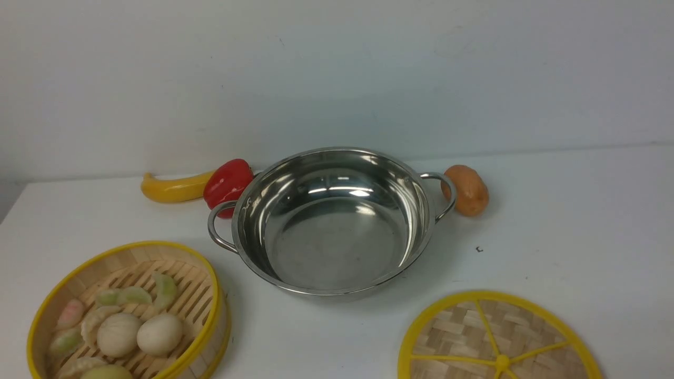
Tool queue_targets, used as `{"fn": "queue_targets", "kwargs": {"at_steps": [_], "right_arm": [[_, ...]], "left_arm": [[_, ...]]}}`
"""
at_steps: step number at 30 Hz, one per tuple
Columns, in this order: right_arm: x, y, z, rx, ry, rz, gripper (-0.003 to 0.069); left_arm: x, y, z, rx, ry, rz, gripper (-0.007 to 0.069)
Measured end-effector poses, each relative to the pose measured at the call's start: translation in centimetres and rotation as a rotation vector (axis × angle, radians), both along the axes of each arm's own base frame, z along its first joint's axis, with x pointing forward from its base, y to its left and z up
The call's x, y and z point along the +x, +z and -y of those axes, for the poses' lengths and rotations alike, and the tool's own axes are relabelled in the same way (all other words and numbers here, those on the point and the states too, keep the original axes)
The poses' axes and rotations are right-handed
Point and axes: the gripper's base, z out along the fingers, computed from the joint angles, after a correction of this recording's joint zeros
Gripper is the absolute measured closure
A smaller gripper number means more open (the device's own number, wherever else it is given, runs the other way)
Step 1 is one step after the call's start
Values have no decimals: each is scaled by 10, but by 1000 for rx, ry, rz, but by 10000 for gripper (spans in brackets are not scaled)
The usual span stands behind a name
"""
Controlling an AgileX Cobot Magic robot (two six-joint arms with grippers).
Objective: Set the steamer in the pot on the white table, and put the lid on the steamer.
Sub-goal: 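Grasp the rim of the steamer basket holding the buns with the left gripper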
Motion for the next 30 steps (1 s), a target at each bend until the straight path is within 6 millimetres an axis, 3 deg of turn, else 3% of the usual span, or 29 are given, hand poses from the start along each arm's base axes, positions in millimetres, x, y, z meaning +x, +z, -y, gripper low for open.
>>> {"fn": "queue_targets", "kwargs": {"at_steps": [16,19,22,23,24,25,30], "right_arm": [[0,0,0,21,0,3,410],[0,3,-2,195,-1,36,410],[0,7,-6,565,-3,71,410],[1,7,-7,674,-5,71,410],[1,7,-7,674,-5,71,410],[1,9,-8,815,-8,80,410],[1,16,-4,955,-20,170,410]], "left_arm": [[0,0,1,-50,1,-2,384],[0,3,5,-313,5,2,384],[0,6,11,-735,10,-31,384],[0,8,12,-820,11,-32,384],[0,8,12,-839,11,-32,384],[0,11,13,-984,14,-22,384],[1,18,10,-1164,33,38,384]]}}
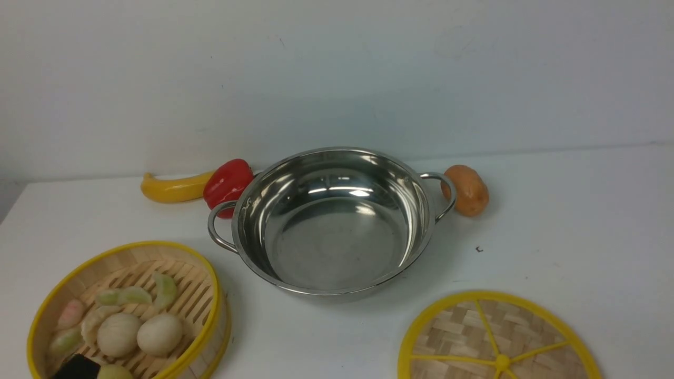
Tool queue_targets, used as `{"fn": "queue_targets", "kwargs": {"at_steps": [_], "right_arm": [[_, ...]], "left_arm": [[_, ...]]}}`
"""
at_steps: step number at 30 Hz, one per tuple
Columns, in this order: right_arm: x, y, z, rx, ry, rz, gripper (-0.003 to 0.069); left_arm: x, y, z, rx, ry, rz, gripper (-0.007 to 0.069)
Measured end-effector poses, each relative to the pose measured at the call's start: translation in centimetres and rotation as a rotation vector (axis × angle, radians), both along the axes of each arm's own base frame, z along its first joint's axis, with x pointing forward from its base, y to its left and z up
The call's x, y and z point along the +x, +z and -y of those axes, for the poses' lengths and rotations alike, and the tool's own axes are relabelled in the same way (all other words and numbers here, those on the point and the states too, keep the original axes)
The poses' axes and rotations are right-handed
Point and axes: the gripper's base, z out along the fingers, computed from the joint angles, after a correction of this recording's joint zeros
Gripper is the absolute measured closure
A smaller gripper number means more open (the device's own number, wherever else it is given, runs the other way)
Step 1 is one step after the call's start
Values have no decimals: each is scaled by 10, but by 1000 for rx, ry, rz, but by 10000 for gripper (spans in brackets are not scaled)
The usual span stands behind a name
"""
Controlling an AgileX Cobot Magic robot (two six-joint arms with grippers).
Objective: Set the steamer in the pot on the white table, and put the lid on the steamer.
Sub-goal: 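Grasp the rim of the steamer basket holding the buns with the left gripper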
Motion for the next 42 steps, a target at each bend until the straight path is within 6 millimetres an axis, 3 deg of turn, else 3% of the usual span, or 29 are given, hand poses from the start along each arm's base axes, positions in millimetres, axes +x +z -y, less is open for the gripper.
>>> {"fn": "queue_targets", "kwargs": {"at_steps": [8,15,19,20,21,23,26,31,33,36,39,42], "right_arm": [[0,4,2,187,-19,40,410],[-2,17,4,213,-33,98,410],[-16,71,5,28,-55,272,410],[-19,77,5,3,-58,291,410],[-26,101,3,-137,-59,326,410],[-26,120,-1,-258,-30,288,410],[-6,133,-12,-384,122,34,410],[29,123,-22,-504,356,-366,410],[42,120,-23,-541,417,-460,410],[57,116,-23,-575,461,-527,410],[68,112,-23,-603,492,-558,410],[72,109,-24,-617,517,-576,410]], "left_arm": [[1,5,-6,-84,63,45,384],[0,14,-8,-169,81,76,384],[-10,63,-12,131,143,270,384],[-11,66,-12,174,149,281,384],[-13,92,-12,321,167,334,384],[-7,108,-9,435,152,320,384],[19,128,-2,582,62,196,384],[73,137,-15,712,30,-166,384],[92,142,-42,733,107,-390,384],[104,146,-82,742,214,-682,384],[113,151,-113,699,300,-840,384],[129,140,-126,669,278,-921,384]]}}
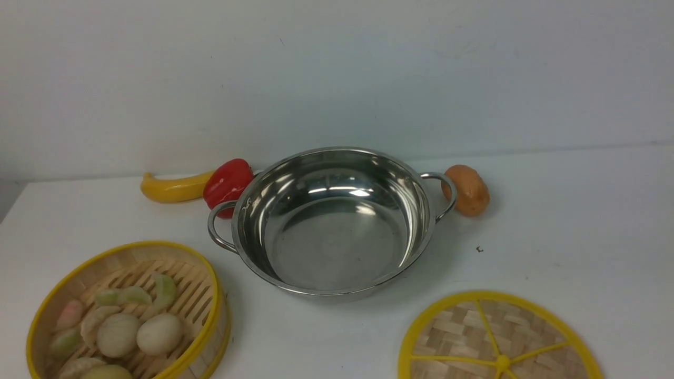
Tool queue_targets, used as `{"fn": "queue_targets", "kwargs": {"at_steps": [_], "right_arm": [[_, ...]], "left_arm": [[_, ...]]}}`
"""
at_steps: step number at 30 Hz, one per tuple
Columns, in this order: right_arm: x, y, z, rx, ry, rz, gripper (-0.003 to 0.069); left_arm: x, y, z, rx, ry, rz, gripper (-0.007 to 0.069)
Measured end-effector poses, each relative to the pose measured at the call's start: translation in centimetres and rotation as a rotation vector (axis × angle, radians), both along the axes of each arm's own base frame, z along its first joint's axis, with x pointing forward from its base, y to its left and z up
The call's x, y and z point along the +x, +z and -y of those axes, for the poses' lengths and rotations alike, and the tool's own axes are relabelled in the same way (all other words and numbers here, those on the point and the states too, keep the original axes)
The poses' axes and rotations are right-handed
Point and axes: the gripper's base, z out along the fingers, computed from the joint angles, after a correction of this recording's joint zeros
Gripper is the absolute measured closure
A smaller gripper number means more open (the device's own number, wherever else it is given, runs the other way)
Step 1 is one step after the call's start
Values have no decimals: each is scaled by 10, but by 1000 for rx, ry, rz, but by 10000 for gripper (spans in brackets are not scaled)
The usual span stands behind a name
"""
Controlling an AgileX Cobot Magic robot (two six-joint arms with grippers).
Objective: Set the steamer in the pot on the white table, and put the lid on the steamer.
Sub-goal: 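Grasp the rim of the steamer basket holding the buns with the left gripper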
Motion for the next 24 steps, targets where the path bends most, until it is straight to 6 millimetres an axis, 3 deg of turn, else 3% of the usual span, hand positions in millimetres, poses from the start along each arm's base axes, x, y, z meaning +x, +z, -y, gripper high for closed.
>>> {"fn": "queue_targets", "kwargs": {"at_steps": [9,19,24], "right_arm": [[-1,-4,-3,-42,70,-29,410],[-6,-5,-16,-69,195,-37,410],[-8,-5,-20,-72,223,-36,410]], "left_arm": [[49,-76,-26,-190,-36,-263,384],[76,-104,-24,-262,-247,-234,384],[88,-130,-25,-314,-322,-270,384]]}}
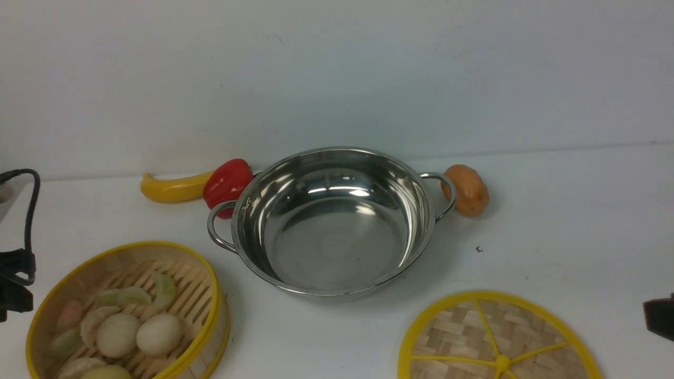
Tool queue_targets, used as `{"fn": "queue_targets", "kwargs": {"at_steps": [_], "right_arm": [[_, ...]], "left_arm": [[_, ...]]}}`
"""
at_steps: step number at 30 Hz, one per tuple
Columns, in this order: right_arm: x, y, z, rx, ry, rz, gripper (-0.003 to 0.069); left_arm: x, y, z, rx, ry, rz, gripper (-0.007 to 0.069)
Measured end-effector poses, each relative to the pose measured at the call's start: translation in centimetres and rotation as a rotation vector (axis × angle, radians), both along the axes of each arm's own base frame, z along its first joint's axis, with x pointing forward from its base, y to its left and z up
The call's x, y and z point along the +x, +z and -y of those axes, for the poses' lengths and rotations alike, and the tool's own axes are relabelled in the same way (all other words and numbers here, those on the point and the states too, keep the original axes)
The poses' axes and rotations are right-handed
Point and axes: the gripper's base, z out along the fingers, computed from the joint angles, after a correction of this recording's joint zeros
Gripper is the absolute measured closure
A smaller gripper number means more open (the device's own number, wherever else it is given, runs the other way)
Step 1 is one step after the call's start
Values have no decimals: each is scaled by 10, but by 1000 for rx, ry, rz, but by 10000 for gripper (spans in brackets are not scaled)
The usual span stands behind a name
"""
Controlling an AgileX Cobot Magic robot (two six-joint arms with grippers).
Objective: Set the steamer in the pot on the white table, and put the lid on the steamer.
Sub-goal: 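Grasp the rim of the steamer basket holding the buns with the left gripper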
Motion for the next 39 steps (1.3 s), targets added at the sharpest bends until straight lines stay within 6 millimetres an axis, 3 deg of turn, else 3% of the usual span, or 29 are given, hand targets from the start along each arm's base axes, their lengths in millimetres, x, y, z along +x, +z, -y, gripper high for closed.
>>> {"fn": "queue_targets", "kwargs": {"at_steps": [12,15,19,26,32,39], "right_arm": [[0,0,0,0,0,0,410],[0,0,0,0,0,0,410],[0,0,0,0,1,-2,410],[-2,-1,0,-4,11,-24,410],[-3,-2,-1,-5,15,-34,410],[-4,-3,-1,-8,23,-49,410]], "left_arm": [[11,-49,-7,-63,-10,-115,388],[12,-51,-9,-54,10,-117,431],[9,-54,-13,-14,44,-158,571],[9,-47,-22,35,108,-202,577],[16,-17,-28,48,68,-229,577],[24,73,-39,163,43,-173,577]]}}
